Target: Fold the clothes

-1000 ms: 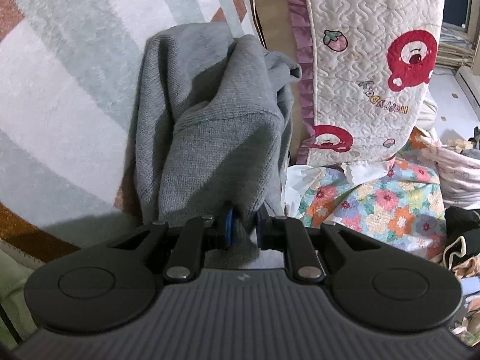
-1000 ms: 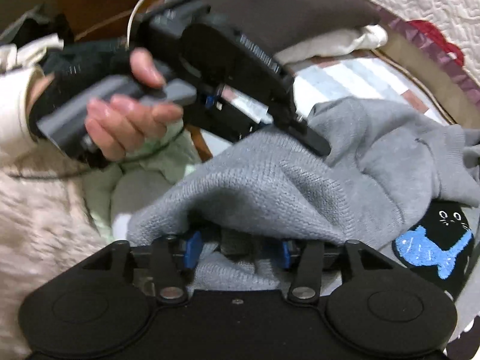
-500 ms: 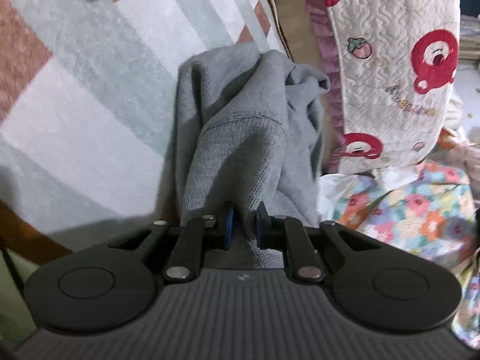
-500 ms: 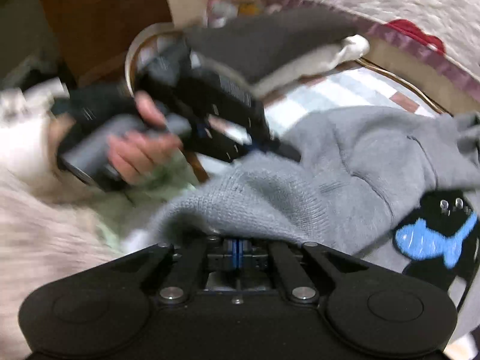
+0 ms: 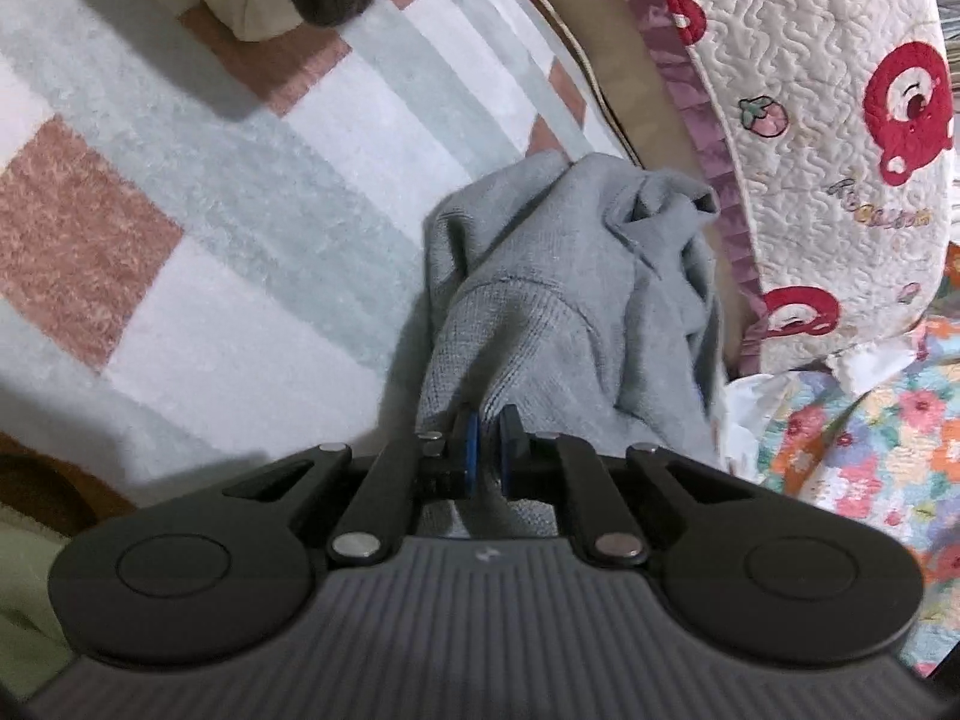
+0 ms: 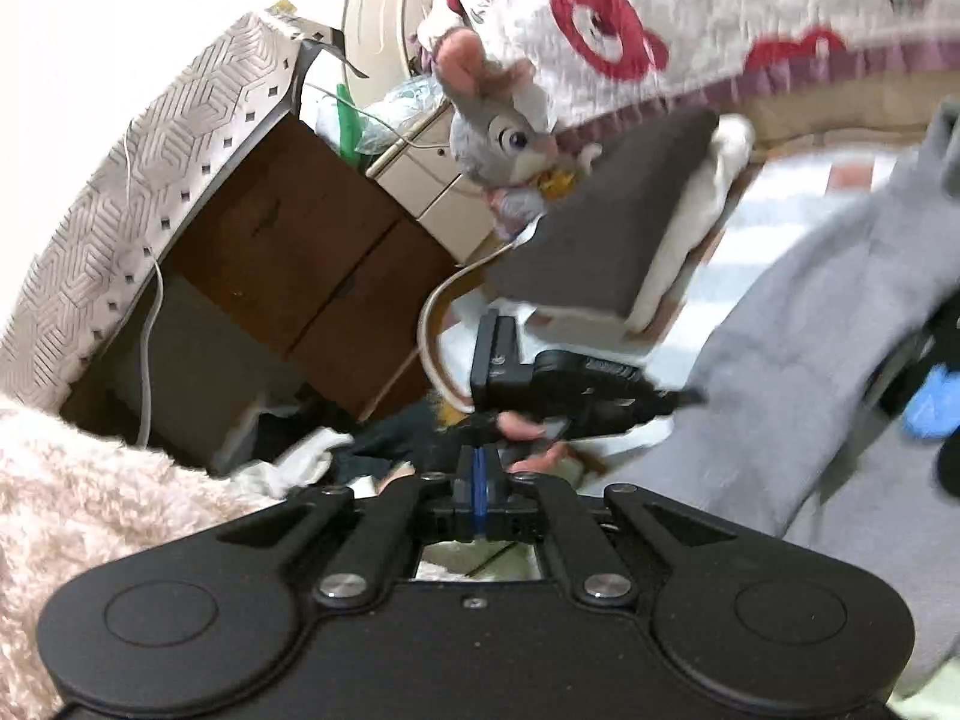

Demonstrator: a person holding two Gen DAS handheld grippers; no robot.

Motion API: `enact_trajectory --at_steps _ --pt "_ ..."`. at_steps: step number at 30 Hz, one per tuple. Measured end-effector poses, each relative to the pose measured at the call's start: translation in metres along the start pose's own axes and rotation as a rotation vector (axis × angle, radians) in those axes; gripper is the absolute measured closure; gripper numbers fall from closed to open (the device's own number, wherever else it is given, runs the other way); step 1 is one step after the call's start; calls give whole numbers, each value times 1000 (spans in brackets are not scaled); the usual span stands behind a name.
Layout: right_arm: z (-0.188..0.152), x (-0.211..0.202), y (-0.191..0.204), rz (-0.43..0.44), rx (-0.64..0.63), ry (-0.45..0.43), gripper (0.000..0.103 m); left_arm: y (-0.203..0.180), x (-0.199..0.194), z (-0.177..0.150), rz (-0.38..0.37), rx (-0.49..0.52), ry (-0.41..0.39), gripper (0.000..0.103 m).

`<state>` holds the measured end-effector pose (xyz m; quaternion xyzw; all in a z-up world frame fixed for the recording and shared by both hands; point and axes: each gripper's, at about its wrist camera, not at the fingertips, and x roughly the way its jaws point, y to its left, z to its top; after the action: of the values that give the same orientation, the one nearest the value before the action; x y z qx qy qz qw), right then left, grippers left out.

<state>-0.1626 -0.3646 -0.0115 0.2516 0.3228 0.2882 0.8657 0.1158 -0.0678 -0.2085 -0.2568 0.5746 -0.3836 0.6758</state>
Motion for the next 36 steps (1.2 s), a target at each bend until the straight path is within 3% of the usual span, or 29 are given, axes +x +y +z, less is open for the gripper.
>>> enact_trajectory --at_steps 3,6,7,8,10,16,19,20,21,25,28,30,31,36 --pt "-11 17 10 -112 -120 125 101 -5 -5 -1 11 28 1 97" --pt "-24 44 0 -221 -137 216 94 -9 -11 -3 22 57 1 93" --pt "-28 51 -5 -205 -124 243 91 -11 -12 -3 26 66 2 85" --pt "-32 58 -10 -192 -112 268 84 -12 -14 -4 30 76 2 69" --pt "-31 64 -20 -225 -92 269 79 -28 -25 -18 34 200 22 51" --pt "-28 81 -51 -325 -29 269 79 -79 -57 -62 47 583 86 38" --pt "-21 71 -57 -354 1 224 78 -104 -74 -84 53 775 118 34" --pt "-19 69 -59 -366 3 209 71 -112 -79 -92 55 839 129 33" --pt "-16 68 -61 -379 5 193 62 -113 -77 -99 75 866 149 31" --pt "-8 61 -69 -383 44 142 62 -114 -66 -127 163 963 233 26" --pt "-2 56 -75 -328 105 110 62 -109 -56 -130 241 953 227 30" --pt "0 52 -76 -274 138 90 62 -105 -47 -122 239 928 227 63" --pt "1 50 -73 -222 141 81 62 -105 -43 -115 214 917 234 85" --pt "3 42 -57 25 129 58 73 -114 -28 -83 193 836 197 90"
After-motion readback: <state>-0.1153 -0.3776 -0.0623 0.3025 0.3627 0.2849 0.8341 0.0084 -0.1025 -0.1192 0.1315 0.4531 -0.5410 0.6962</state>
